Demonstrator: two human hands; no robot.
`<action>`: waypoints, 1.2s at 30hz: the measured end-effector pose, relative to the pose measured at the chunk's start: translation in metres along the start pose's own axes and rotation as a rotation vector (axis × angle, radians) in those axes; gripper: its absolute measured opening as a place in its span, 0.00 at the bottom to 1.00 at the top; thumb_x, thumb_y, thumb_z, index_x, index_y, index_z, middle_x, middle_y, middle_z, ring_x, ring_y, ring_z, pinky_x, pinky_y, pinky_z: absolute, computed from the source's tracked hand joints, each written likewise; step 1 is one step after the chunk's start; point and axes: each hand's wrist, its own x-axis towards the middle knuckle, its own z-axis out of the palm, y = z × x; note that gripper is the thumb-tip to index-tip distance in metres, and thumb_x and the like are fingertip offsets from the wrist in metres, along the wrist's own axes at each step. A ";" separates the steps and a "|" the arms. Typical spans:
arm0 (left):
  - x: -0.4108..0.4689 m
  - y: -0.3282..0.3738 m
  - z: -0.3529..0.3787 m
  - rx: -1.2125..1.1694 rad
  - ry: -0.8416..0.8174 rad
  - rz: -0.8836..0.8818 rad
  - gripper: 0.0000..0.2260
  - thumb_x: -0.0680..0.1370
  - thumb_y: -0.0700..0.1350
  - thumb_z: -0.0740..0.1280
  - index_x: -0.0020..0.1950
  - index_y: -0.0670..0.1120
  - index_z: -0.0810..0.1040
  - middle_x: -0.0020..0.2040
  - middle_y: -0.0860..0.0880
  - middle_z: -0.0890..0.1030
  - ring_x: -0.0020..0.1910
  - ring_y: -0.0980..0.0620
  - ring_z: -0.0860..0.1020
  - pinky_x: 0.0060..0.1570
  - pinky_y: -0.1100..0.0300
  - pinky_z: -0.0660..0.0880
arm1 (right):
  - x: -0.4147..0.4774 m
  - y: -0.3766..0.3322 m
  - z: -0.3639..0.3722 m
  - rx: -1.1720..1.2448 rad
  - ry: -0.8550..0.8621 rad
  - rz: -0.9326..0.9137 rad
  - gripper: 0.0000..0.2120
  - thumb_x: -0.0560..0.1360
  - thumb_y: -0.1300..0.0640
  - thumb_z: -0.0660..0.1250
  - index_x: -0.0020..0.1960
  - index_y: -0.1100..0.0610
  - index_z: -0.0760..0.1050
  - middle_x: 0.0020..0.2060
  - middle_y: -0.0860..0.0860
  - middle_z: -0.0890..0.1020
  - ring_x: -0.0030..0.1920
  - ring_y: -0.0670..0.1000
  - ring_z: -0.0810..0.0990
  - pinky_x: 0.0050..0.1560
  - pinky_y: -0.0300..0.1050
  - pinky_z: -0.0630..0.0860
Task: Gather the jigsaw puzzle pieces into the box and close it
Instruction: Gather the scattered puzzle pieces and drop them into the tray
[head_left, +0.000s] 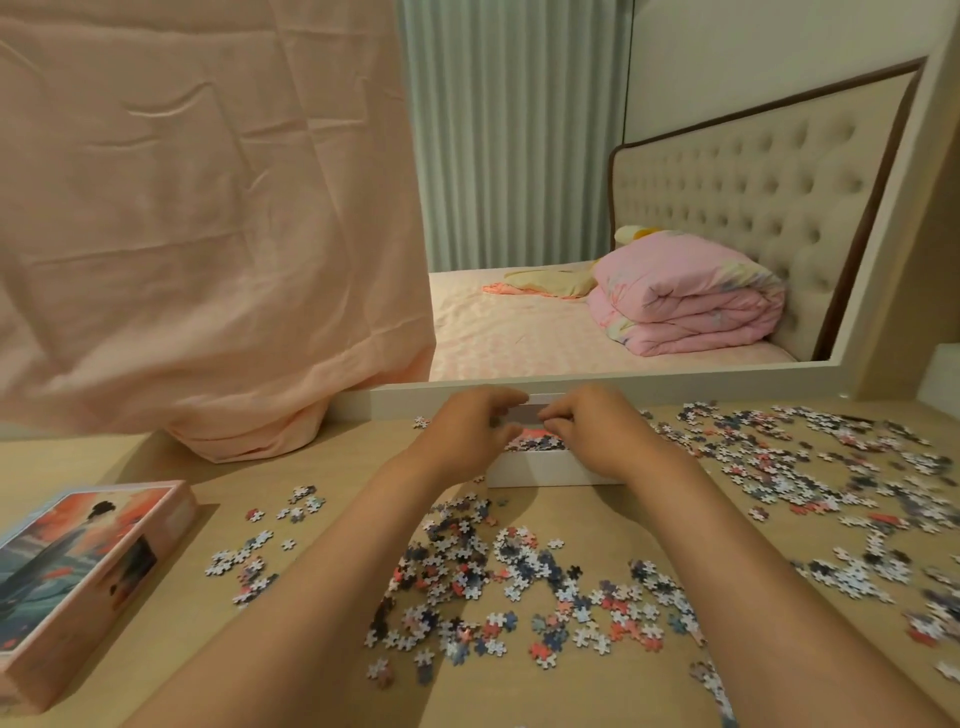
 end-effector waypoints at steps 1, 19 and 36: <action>-0.004 -0.004 -0.004 0.000 0.022 -0.002 0.18 0.79 0.44 0.67 0.69 0.50 0.75 0.61 0.52 0.79 0.58 0.56 0.76 0.59 0.61 0.70 | -0.002 -0.005 0.000 -0.011 -0.005 -0.014 0.11 0.80 0.57 0.65 0.59 0.54 0.83 0.56 0.53 0.84 0.54 0.54 0.80 0.54 0.44 0.73; -0.101 -0.058 -0.035 0.238 -0.330 -0.170 0.25 0.74 0.62 0.68 0.70 0.57 0.72 0.63 0.53 0.69 0.67 0.51 0.63 0.68 0.51 0.64 | -0.032 -0.081 0.043 -0.327 -0.549 -0.257 0.23 0.77 0.53 0.69 0.72 0.45 0.71 0.69 0.46 0.76 0.66 0.51 0.75 0.67 0.52 0.72; -0.104 -0.047 -0.043 0.270 -0.440 -0.181 0.28 0.73 0.63 0.69 0.72 0.59 0.70 0.60 0.52 0.67 0.62 0.51 0.67 0.63 0.51 0.69 | -0.038 -0.078 0.041 -0.267 -0.570 -0.081 0.38 0.70 0.41 0.75 0.75 0.51 0.67 0.70 0.49 0.74 0.65 0.53 0.76 0.64 0.49 0.75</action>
